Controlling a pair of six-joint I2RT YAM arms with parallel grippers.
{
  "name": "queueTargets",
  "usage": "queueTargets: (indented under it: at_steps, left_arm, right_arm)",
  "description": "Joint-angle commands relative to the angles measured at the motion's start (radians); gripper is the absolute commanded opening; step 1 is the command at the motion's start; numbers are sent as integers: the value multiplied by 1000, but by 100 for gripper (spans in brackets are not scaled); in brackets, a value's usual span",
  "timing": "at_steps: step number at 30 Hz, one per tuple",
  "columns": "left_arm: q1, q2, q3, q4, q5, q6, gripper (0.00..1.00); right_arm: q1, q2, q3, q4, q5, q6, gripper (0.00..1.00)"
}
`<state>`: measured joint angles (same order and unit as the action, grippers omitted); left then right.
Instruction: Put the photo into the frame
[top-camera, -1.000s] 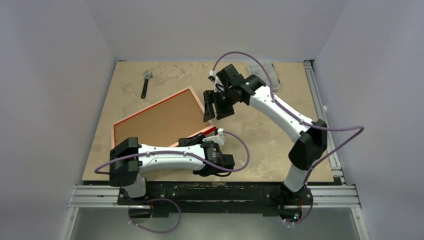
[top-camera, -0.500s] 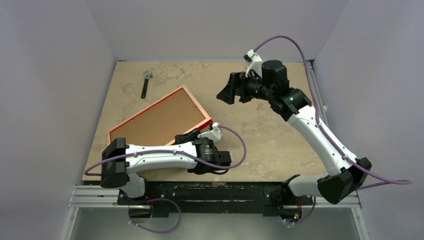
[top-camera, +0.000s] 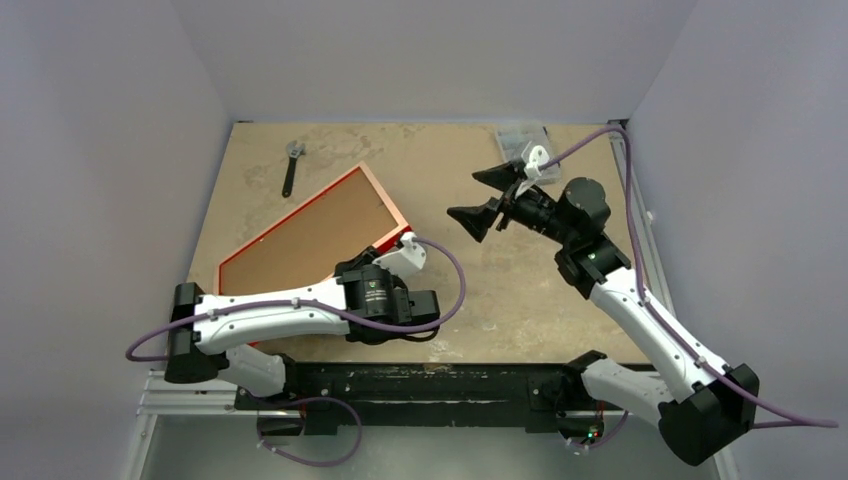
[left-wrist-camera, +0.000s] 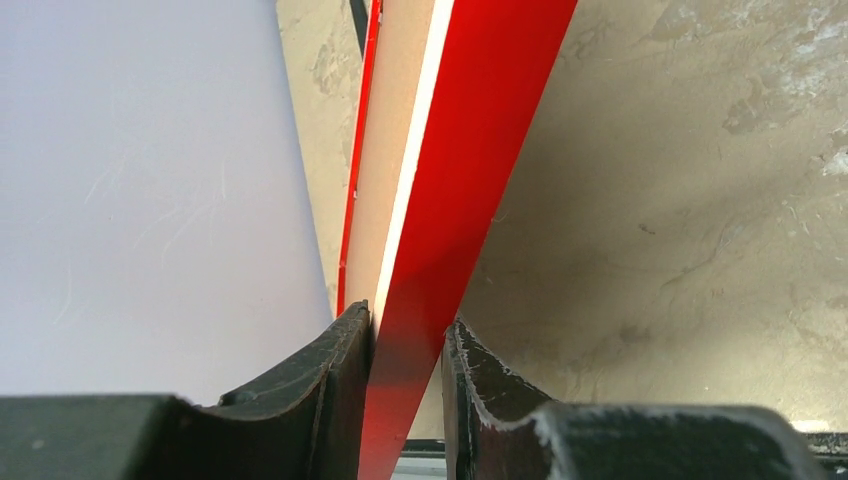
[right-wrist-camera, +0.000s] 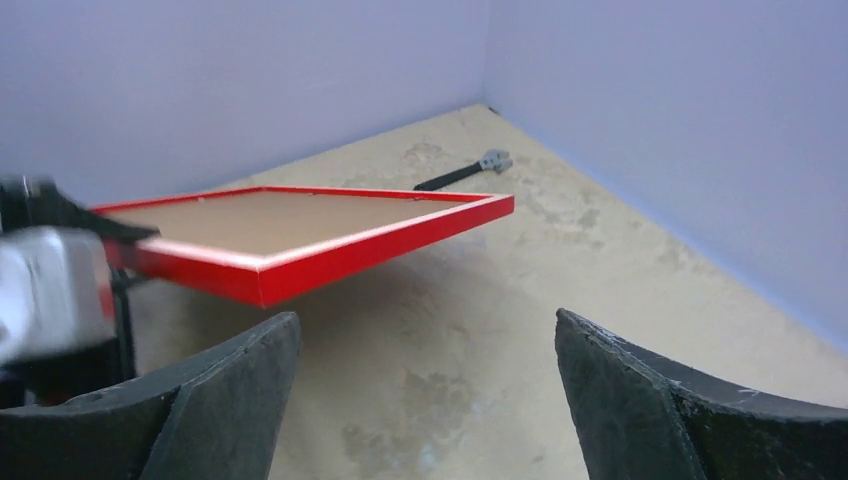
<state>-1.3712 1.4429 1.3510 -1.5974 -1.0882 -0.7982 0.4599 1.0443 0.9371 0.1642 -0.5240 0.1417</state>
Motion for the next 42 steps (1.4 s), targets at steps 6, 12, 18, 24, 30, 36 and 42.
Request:
queueTargets:
  at_steps: [6, 12, 18, 24, 30, 36, 42]
  left_arm:
    - [-8, -167, 68, -82, -3, 70, 0]
    - [-8, -149, 70, -63, 17, 95, 0]
    - [-17, -143, 77, -44, 37, 115, 0]
    - [-39, -114, 77, -40, 48, 104, 0]
    - [-55, -101, 73, -43, 47, 78, 0]
    - [-64, -103, 73, -60, 45, 37, 0]
    - [-75, -115, 69, -65, 41, 22, 0]
  right_arm:
    - [8, 27, -152, 338, -356, -580, 98]
    - [114, 119, -124, 313, -370, -902, 98]
    - [226, 254, -44, 319, -368, -1057, 97]
    - [243, 365, -17, 509, -378, -962, 96]
    - [246, 471, 58, 585, -445, -912, 91]
    - [259, 537, 85, 614, -550, -884, 65]
    - [270, 529, 78, 574, -584, -895, 26]
